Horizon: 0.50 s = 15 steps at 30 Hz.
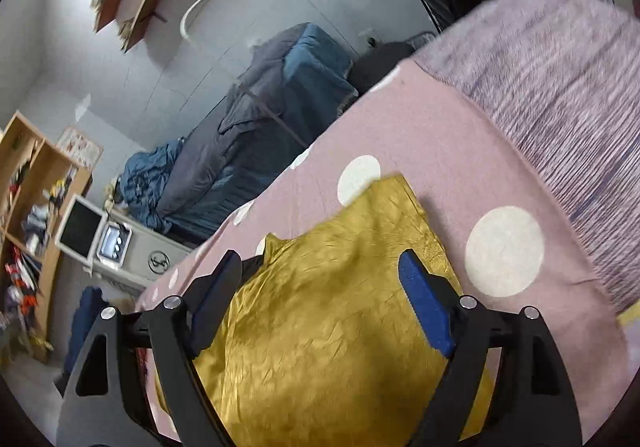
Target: Fold large clothes
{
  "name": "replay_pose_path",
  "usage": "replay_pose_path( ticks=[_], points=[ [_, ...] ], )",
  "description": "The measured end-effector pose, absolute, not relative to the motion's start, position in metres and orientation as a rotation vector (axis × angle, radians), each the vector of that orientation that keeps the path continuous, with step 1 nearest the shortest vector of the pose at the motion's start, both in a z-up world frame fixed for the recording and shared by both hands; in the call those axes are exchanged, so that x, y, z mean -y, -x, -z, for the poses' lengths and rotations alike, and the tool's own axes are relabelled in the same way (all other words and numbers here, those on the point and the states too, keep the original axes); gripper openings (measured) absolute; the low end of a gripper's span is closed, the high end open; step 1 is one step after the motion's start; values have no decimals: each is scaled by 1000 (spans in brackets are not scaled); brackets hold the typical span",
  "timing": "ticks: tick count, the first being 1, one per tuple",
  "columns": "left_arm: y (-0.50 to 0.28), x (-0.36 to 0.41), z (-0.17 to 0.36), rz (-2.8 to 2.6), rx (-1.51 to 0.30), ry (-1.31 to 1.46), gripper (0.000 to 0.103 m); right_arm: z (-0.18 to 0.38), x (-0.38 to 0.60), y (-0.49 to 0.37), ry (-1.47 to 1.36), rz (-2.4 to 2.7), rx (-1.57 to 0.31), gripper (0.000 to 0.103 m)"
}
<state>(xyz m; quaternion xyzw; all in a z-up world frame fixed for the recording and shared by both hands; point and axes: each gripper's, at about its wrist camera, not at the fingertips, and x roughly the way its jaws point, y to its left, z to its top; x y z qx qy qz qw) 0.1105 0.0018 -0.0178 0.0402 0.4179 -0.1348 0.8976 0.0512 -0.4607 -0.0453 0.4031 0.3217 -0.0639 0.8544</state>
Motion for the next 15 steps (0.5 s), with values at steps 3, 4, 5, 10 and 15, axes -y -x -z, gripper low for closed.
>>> replay_pose_path(
  ticks=[3,4,5,10,15],
  points=[
    [-103,4,17,282,-860,-106,97,29,439,-35,-721,125,-687,80],
    [-101,6,19,283,-866,-105,97,27,429,-29,-673,120,-702,80],
    [-100,7,21,284,-872,-103,97,27,416,-24,-622,112,-718,80],
    [-84,15,37,254,-881,-112,96,39,340,1,-312,95,-805,80],
    [-58,26,65,258,-880,-89,97,51,262,21,-26,88,-788,81]
  ],
)
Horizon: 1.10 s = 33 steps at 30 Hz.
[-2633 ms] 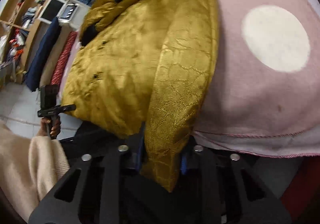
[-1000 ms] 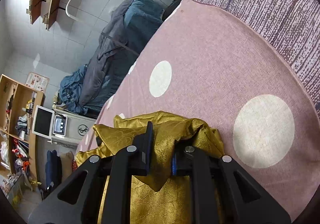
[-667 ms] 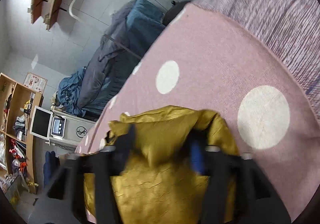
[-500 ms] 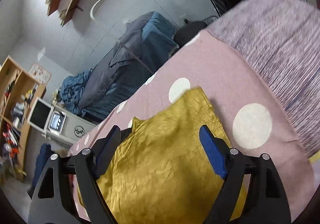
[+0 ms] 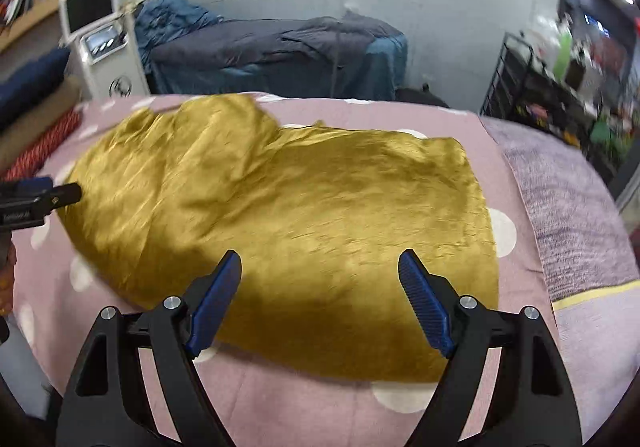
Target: Fold large clothes
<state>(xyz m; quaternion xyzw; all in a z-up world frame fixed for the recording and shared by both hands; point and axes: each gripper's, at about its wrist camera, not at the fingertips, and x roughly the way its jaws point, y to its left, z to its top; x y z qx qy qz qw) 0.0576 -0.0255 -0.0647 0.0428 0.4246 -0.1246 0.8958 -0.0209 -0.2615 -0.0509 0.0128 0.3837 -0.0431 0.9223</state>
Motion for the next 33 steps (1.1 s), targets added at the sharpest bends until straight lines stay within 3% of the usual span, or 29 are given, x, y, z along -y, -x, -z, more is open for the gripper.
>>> replay_pose_path(
  ticks=[12,15,19,33],
  points=[
    [-116,59,103,220,-953,-181,97,88,259,-24,-105,124,-918,81],
    [-145,62,113,219,-1015,-167,98,97,269,-39,-139,158,-959,92],
    [-165,66,120,233,-1029,-185,98,113,279,-55,-158,187,-1008,97],
    [-179,82,142,251,-994,-268,98,135,282,-58,-205,265,-985,98]
  ],
)
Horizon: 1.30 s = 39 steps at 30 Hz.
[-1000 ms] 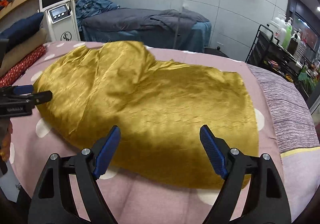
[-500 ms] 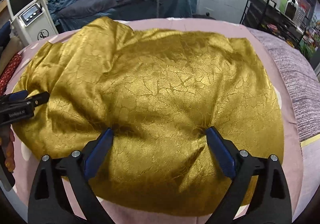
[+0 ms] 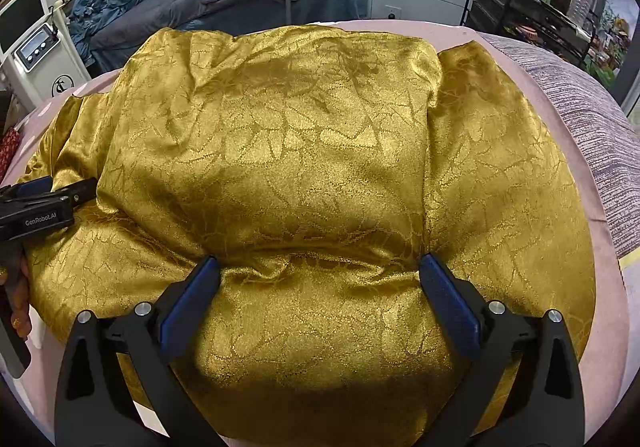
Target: Fold large clothes
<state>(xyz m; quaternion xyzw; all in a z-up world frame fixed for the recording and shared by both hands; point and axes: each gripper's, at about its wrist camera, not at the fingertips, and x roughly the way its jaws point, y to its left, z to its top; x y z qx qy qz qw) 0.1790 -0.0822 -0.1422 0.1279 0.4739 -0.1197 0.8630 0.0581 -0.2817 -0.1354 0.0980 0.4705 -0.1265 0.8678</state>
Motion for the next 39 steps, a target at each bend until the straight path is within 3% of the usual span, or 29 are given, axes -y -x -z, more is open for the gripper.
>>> replay_pose_path(
  ticks=[9,25,39],
  points=[
    [-150,67,112,283,-948,-201,97,123,283,-47,-225,221,-967,97],
    [-73,-9,61,314,-873,6,97,76,289,50,-139,222,-783,97],
    [-117,-69,62,339,-951,171,97,95,389,70,-492,241,-816,97]
  ],
)
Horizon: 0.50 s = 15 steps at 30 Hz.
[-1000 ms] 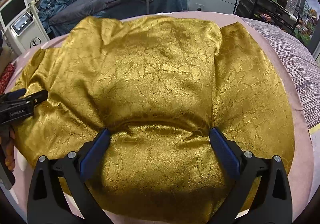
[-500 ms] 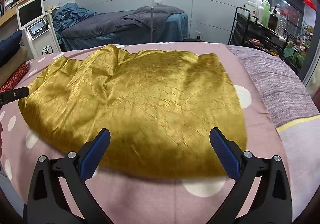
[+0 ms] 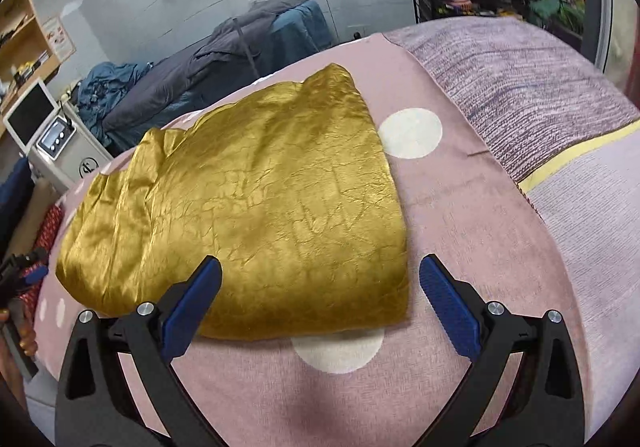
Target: Fold large clothes
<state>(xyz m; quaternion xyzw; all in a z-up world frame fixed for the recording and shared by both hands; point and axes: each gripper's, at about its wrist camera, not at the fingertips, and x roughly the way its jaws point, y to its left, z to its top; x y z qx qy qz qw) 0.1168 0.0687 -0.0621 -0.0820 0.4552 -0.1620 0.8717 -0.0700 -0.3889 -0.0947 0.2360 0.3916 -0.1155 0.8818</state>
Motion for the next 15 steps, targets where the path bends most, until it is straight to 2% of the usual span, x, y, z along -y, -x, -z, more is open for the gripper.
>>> replay_pose_path(
  ticks=[6,15],
  points=[
    [-145,-79,77,360,-999,229,97,98,399,62,-499,223,-839,97],
    [-190,-78,126,431,-1170,264,97,114,432,39,-614,167,-870,97]
  ],
)
